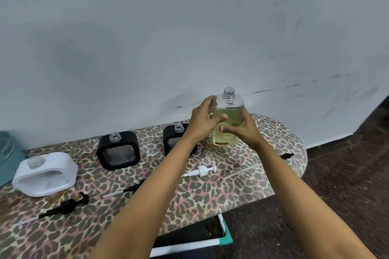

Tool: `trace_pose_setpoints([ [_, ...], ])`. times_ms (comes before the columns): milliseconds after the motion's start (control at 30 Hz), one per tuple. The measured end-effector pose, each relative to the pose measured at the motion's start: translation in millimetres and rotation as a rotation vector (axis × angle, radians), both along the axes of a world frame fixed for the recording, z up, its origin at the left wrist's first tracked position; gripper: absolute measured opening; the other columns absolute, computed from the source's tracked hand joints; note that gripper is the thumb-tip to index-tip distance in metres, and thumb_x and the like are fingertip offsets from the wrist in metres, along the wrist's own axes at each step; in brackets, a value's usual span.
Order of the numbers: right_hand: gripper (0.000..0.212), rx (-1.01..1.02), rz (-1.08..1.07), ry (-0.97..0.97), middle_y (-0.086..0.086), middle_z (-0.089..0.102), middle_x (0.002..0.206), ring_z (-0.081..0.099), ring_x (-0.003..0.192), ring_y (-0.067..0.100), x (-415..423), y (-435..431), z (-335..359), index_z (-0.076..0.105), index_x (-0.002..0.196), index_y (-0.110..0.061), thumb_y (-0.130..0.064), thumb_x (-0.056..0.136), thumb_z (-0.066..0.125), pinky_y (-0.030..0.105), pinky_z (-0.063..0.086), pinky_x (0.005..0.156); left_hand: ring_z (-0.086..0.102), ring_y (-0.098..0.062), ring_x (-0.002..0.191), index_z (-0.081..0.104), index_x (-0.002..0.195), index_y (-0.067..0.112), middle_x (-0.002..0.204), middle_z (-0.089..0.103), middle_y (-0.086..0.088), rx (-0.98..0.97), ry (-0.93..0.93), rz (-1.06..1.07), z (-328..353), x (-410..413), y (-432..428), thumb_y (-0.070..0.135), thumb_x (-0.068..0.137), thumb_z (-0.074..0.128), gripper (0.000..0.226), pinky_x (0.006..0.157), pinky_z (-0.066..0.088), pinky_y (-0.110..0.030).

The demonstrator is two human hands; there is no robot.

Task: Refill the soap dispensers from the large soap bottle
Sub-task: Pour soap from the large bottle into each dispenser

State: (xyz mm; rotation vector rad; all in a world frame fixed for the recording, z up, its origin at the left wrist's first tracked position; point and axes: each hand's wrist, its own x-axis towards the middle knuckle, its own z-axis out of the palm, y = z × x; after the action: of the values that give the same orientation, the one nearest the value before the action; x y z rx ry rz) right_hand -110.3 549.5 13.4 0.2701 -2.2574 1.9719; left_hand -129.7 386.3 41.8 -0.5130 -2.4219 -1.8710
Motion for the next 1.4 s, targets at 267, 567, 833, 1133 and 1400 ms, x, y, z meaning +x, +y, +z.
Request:
trace_pose_setpoints([
  [267,0.070,-0.009,-0.135,0.112,0.001,0.066,0.111,0.067,0.099,0.015,3,-25,5,0.049,0.125,-0.020,-0.005,0.067,0.085,0.029,0.057,0.079,0.047,-0.006,0.123,0.039,0.138,0.020,0.139,0.049,0.002,0.042,-0.015,-0.075,12,7,-21,0.021,0.077,0.075,0.071,0.106,0.041,-0.031],
  [567,0.062,0.396,-0.203,0.053,0.002,0.059,0.110,0.059,0.096,0.020,4,-33,12,0.049,0.111,-0.017,-0.024,0.064,0.088,0.025,0.048,0.068,0.033,-0.022,0.135,0.030,0.142,0.016,0.148,0.034,-0.004,-0.324,-0.088,0.253,-52,6,-96,0.031,0.073,0.078,0.086,0.106,0.032,-0.033],
  [833,0.070,0.553,-0.115,0.021,0.006,0.059,0.110,0.060,0.093,0.021,0,-36,-1,0.048,0.115,-0.014,-0.020,0.059,0.090,0.020,0.049,0.067,0.049,-0.024,0.122,0.040,0.137,0.013,0.133,0.050,-0.005,-0.281,-0.167,0.197,-73,-8,-116,0.026,0.076,0.076,0.072,0.101,0.043,-0.039],
  [1133,0.078,0.892,-0.071,0.031,0.008,0.061,0.109,0.056,0.090,0.021,-3,-44,-2,0.043,0.124,-0.016,-0.030,0.061,0.087,0.033,0.049,0.071,0.059,-0.019,0.103,0.053,0.118,0.014,0.113,0.062,-0.003,-0.201,-0.089,0.284,-81,0,-111,0.021,0.071,0.080,0.054,0.089,0.050,-0.033],
  [1400,0.075,1.102,-0.123,0.051,0.004,0.063,0.112,0.060,0.092,0.024,-6,-46,8,0.041,0.123,-0.024,-0.036,0.064,0.084,0.036,0.052,0.071,0.057,-0.017,0.101,0.056,0.116,0.012,0.112,0.062,-0.004,-0.193,-0.088,0.352,-77,5,-105,0.016,0.070,0.080,0.052,0.084,0.044,-0.024],
])
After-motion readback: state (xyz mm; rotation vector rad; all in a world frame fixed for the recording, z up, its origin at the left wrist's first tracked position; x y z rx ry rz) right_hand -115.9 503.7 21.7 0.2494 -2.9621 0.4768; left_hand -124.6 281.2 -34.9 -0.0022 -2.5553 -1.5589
